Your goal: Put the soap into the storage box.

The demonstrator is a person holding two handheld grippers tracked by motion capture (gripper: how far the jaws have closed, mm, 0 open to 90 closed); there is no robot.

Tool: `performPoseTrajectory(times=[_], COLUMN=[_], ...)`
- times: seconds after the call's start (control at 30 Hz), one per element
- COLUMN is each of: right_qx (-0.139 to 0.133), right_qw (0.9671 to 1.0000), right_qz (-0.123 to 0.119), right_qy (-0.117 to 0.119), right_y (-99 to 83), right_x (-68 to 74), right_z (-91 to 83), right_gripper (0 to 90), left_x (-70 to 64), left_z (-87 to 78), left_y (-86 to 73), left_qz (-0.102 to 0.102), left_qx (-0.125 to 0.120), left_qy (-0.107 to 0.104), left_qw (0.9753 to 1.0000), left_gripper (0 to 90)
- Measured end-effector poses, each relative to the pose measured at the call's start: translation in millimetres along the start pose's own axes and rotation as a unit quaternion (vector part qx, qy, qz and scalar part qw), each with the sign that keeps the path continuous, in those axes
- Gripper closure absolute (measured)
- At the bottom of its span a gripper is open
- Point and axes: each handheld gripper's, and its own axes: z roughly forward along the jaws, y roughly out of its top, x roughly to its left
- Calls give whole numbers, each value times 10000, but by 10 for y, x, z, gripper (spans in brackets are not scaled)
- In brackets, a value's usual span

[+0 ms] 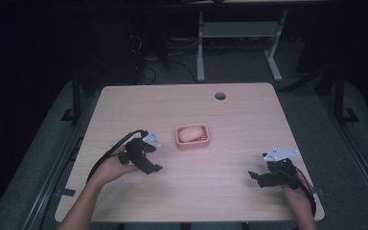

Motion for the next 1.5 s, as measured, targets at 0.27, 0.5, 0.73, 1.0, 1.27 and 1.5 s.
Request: performPoseTrajectory(times=[0.27, 0.5, 0.73, 1.0, 1.27, 1.5], right_qx=[6, 40, 56, 53, 39, 29], right_qw=[10000, 10000, 10000, 10000, 10000, 10000], right_qz=[-46, -52, -51, -67, -13, -68], right_qy=[-16, 5, -16, -34, -19, -37], right_y=[-1, 1, 2, 0, -1, -5], right_x=[2, 9, 17, 14, 21, 14], right_z=[3, 12, 13, 11, 0, -8], right_gripper=[139, 140, 140, 140, 140, 140], left_x=[-13, -47, -93, -147, -190, -271], left_z=[8, 2, -26, -43, -62, -84], left_y=[-120, -216, -314, -450, -549, -632], left_qz=[-54, -84, -140, -222, -296, -388], left_qx=[28, 12, -69, -88, -154, -212], left_qy=[-6, 37, 128, 168, 214, 284], left_qw=[10000, 10000, 9998, 9996, 9992, 9986], left_gripper=[236, 231, 228, 230, 230, 230])
